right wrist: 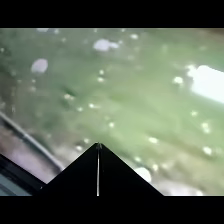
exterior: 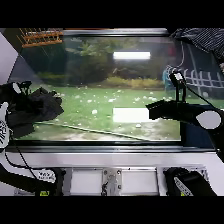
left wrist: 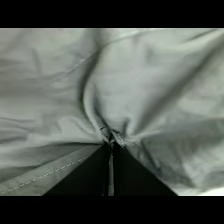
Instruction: Fold the clothes and pants, and hang the long-sleeved shirts on hangers.
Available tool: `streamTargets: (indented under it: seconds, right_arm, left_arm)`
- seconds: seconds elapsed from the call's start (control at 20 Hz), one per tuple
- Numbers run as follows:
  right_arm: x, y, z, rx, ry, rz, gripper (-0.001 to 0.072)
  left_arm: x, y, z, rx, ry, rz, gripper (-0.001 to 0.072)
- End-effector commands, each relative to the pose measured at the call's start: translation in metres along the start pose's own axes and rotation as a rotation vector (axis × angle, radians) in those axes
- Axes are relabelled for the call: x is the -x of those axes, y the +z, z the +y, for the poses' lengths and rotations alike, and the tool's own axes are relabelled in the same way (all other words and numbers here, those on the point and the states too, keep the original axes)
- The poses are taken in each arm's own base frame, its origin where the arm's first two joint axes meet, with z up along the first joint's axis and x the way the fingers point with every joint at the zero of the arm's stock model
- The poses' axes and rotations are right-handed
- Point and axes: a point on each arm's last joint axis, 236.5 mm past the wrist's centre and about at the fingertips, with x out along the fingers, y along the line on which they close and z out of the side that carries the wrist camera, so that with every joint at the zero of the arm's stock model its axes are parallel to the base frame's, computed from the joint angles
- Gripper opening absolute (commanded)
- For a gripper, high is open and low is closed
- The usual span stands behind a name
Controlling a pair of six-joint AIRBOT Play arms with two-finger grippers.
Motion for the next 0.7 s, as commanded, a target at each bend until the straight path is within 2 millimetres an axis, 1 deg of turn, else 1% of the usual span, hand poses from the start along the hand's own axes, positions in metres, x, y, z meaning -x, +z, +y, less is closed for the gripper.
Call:
streamTargets:
  seconds: [0.0,0.1,0.15,0.2,0.3,0.4,0.45,0.5,0.55,0.65]
  right_arm:
    - [0.0,0.0,0.0,-0.001,0.001,0.001,0.0026]
    - [0.0,0.0,0.0,-0.001,0.001,0.001,0.0026]
    - [0.0,0.0,0.0,0.0,0.001,0.001,0.0026]
    - [0.0,0.0,0.0,0.0,0.001,0.001,0.0026]
    - [0.0,0.0,0.0,-0.001,0.001,0.001,0.0026]
    - [0.0,0.0,0.0,0.0,0.0,0.001,0.0026]
    - [0.0,0.0,0.0,0.0,0.001,0.001,0.0026]
    - [0.0,0.0,0.0,-0.001,0.001,0.001,0.0026]
    - [0.0,0.0,0.0,-0.003,0.002,0.001,0.0026]
    - [0.0,0.002,0.007,-0.028,0.028,-0.008,0.0026]
  left_arm:
    - [0.01,-0.002,-0.04,0.039,-0.101,0.029,0.0003]
    - [0.039,0.014,-0.085,0.009,-0.186,-0.063,0.0003]
    - [0.058,0.021,-0.112,-0.027,-0.225,-0.117,0.0003]
    - [0.077,0.024,-0.141,-0.073,-0.257,-0.164,0.0003]
    - [0.11,0.018,-0.202,-0.212,-0.292,-0.236,0.0003]
    - [0.134,0.001,-0.266,-0.376,-0.319,-0.29,0.0003]
    - [0.143,-0.012,-0.3,-0.459,-0.338,-0.312,0.0003]
    - [0.15,-0.027,-0.334,-0.539,-0.359,-0.332,0.0003]
    - [0.154,-0.041,-0.362,-0.604,-0.379,-0.349,0.0003]
    - [0.166,-0.081,-0.424,-0.757,-0.429,-0.397,0.0003]
